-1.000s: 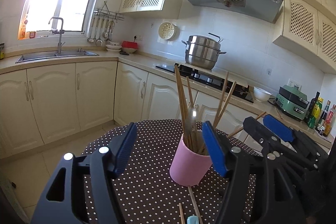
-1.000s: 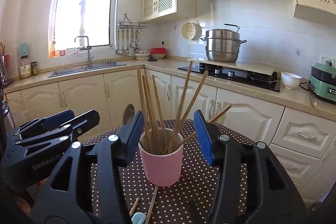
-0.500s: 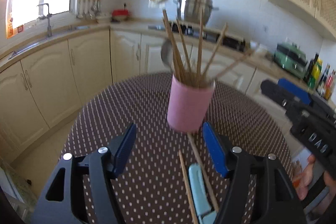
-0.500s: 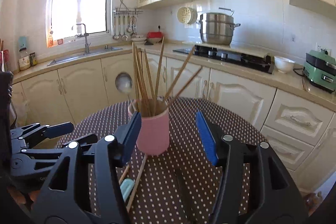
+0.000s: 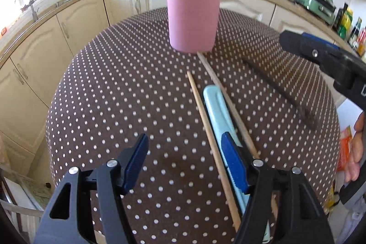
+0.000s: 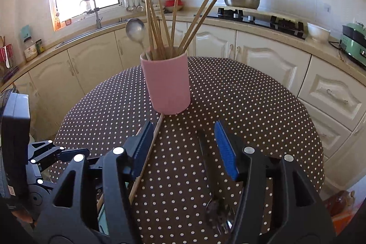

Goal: Organize utensils
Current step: 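Reach both grippers back toward the remaining utensils on the table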

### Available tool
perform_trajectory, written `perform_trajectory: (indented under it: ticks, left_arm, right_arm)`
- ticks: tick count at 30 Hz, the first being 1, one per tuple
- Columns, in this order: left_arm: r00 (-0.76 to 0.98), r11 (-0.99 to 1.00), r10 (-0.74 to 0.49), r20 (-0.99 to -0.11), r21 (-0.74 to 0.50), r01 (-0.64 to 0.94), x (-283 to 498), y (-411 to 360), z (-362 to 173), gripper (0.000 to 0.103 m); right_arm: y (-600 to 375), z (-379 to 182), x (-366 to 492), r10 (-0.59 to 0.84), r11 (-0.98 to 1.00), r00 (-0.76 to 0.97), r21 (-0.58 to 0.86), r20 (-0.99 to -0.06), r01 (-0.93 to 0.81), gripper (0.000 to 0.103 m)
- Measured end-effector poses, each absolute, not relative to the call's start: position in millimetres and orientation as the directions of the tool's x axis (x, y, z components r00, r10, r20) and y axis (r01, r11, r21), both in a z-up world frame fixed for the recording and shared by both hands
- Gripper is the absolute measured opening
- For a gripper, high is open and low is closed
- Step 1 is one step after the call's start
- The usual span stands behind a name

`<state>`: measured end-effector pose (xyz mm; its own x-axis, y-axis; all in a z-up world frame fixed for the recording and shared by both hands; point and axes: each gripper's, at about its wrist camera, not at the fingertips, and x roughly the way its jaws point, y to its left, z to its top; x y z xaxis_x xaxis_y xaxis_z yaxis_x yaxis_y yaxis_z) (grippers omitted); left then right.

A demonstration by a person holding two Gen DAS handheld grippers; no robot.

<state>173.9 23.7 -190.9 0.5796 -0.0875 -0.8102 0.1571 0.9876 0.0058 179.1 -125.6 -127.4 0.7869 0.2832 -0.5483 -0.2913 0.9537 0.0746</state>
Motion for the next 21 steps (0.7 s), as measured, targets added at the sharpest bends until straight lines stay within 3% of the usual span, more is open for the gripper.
perform_trajectory:
  ticks: [16, 17, 21]
  left_arm:
    - [0.532, 0.987, -0.049, -0.845, 0.041, 0.156, 185, 18, -200, 0.065]
    - [0.532, 0.988, -0.049, -0.846, 0.035, 0.147, 187, 20, -199, 0.062]
    - [0.52, 0.993, -0.068, -0.851, -0.008, 0.117, 200, 28, -197, 0.034]
  right_arm:
    - [-112, -147, 179, 0.294, 0.943, 0.716, 0.068, -0.634, -0.327, 0.058]
    - [-111, -149, 181, 0.29, 0.943, 0.706, 0.066, -0.646, -0.327, 0.058]
    - [-110, -156, 191, 0.286, 0.941, 0.635, 0.087, -0.718, -0.326, 0.057]
